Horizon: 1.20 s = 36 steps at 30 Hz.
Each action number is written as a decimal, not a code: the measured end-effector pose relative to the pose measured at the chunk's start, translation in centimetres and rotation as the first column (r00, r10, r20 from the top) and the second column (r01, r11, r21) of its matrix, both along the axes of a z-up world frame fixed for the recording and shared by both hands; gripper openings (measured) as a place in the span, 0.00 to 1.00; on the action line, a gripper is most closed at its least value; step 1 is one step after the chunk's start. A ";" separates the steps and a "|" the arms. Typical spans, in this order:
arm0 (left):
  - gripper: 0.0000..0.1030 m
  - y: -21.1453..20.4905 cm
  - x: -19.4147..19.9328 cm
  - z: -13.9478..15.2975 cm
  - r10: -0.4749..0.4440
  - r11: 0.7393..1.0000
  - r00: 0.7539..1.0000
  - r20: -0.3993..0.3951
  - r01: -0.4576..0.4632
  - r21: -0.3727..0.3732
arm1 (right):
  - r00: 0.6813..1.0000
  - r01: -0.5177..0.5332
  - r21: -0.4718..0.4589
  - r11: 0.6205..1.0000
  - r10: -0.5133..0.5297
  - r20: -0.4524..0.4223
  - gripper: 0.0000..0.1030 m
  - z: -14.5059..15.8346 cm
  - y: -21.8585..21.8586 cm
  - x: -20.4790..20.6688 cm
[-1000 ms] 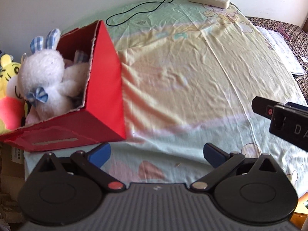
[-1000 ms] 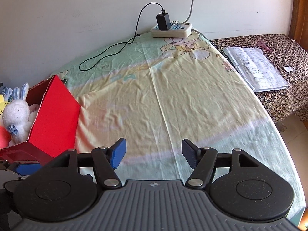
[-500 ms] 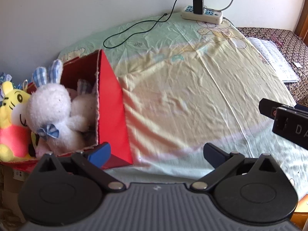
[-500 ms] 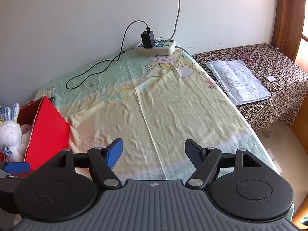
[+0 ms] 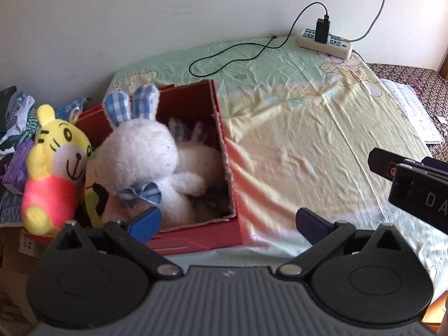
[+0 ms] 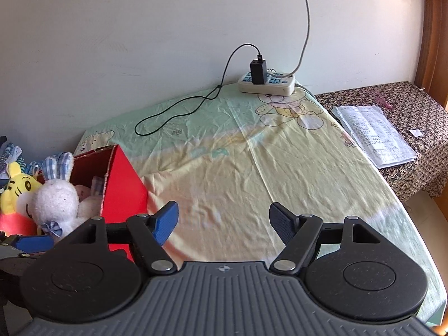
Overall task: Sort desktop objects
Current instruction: 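Bring the open right gripper back above the filled red box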
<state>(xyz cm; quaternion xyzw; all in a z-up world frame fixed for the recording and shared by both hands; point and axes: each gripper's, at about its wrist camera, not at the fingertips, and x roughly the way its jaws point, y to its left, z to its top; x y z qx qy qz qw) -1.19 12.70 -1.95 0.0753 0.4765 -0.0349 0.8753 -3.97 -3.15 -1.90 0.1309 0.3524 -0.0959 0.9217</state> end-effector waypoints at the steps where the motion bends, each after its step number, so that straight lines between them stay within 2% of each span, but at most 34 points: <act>1: 0.99 0.5 0.1 0.1 0.008 1.000 1.000 0.002 -0.008 -0.001 | 1.000 -0.008 -0.002 1.000 0.008 0.003 0.72 0.2 0.5 0.2; 10: 0.99 5.6 0.8 1.2 0.086 0.996 0.996 0.020 -0.086 0.013 | 0.995 -0.098 -0.008 0.995 0.099 0.022 0.72 1.5 5.6 2.4; 18: 0.99 10.9 1.9 1.6 0.198 0.979 0.980 0.019 -0.199 0.054 | 0.987 -0.159 -0.012 0.987 0.159 0.010 0.74 2.2 10.1 4.7; 25: 0.99 14.2 2.1 2.3 0.222 0.972 0.974 0.048 -0.224 0.068 | 0.985 -0.172 -0.027 0.985 0.171 -0.018 0.81 2.2 13.4 6.1; 31: 0.99 16.4 2.9 2.1 0.220 0.975 0.975 0.008 -0.220 0.025 | 0.984 -0.172 -0.001 0.985 0.172 -0.035 0.82 2.5 15.2 6.9; 36: 0.99 18.0 3.2 2.0 0.228 0.974 0.974 -0.007 -0.228 0.005 | 0.976 -0.211 -0.050 0.976 0.208 -0.060 0.81 2.6 17.2 7.6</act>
